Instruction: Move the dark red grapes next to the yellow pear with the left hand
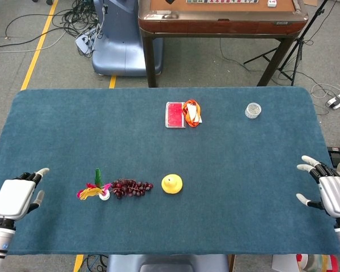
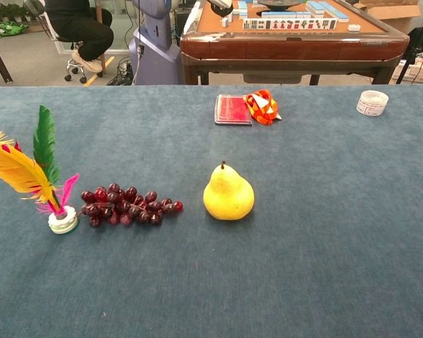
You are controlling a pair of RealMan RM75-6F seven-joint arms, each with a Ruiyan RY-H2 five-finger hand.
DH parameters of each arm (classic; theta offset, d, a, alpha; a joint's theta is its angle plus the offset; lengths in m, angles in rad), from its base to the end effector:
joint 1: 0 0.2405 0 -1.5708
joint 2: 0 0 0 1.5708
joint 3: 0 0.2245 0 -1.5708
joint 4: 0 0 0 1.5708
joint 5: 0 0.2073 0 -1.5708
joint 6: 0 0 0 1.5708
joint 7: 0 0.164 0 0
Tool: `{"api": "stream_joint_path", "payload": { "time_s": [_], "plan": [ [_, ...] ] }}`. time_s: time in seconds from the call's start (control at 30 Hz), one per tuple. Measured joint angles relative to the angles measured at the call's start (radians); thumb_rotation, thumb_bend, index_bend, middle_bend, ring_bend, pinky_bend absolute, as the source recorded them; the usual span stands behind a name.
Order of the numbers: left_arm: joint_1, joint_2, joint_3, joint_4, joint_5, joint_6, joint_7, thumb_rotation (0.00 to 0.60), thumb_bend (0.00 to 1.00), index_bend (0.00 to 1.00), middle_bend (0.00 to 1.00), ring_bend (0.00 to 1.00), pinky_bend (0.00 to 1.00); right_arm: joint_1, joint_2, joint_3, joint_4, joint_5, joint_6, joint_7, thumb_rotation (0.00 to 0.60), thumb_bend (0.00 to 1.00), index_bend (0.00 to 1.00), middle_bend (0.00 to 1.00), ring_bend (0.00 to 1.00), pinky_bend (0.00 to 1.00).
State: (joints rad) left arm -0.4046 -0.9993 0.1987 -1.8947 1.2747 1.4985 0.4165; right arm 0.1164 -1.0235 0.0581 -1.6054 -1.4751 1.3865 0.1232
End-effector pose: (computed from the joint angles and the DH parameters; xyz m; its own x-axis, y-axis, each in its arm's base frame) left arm -0.2356 0.2199 0.1389 0.6520 0.1249 0.7479 0.7581 -0.0917 -0.6456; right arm -0.2941 -0.2096 0.1663 0.3717 -0.0700 0.9257 -0.9280 0.0003 0.3727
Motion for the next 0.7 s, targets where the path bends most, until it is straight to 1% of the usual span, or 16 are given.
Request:
{"api": "stream_joint_path", "payload": {
  "time_s": [0.17,0.3,0.4,0.53,0.7],
  "plan": [
    [0.08,-0.031,0.003,0.049,0.065,0.024,-0.099,0.6,0.4,0.21,0.38,0.35,0.56,0.001,-0.002,0.0,-0.001,0.005,-0.005,-0.014,0.6,0.11,0.29,0.18,0.17,0.31],
    [0.142,-0.075,-0.008,0.103,0.084,0.063,-0.105,0.6,0.39,0.21,0.38,0.35,0.56,0.003,-0.007,0.0,0.0,0.011,-0.012,-0.028,0.6,0.11,0.29,0.18,0.17,0.31],
    [0.166,-0.096,-0.02,0.132,0.086,0.069,-0.128,0.6,0.39,0.21,0.38,0.35,0.56,0.004,-0.011,0.0,0.0,0.015,-0.013,-0.038,0.6,0.11,0.29,0.18,0.17,0.31],
    [0.194,-0.114,-0.033,0.176,0.089,0.068,-0.191,0.6,0.39,0.21,0.38,0.35,0.56,0.005,-0.018,0.003,0.004,0.029,-0.019,-0.051,0.6,0.11,0.29,0.18,0.17,0.31],
    [0.219,-0.12,-0.05,0.224,0.088,0.038,-0.244,0.6,0.39,0.21,0.38,0.35,0.56,0.009,-0.025,0.003,0.007,0.034,-0.028,-0.061,0.6,0.11,0.29,0.18,0.17,0.31]
  ]
}}
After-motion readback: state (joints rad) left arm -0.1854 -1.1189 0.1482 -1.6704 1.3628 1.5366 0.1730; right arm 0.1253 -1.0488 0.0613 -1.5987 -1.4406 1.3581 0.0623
